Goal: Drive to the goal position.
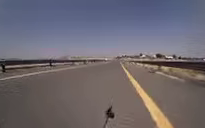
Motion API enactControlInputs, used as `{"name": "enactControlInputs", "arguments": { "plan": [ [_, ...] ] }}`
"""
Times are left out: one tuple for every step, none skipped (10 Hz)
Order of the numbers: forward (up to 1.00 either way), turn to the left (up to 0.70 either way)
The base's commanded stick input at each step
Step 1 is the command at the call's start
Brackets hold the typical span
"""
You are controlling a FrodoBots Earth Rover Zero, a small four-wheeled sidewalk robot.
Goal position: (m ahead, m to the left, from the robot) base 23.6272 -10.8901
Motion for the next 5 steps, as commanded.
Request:
{"name": "enactControlInputs", "arguments": {
  "plan": [
    [1.0,-0.01],
    [1.0,-0.01],
    [1.0,-0.01],
    [1.0,-0.01],
    [1.0,-0.01]
  ]
}}
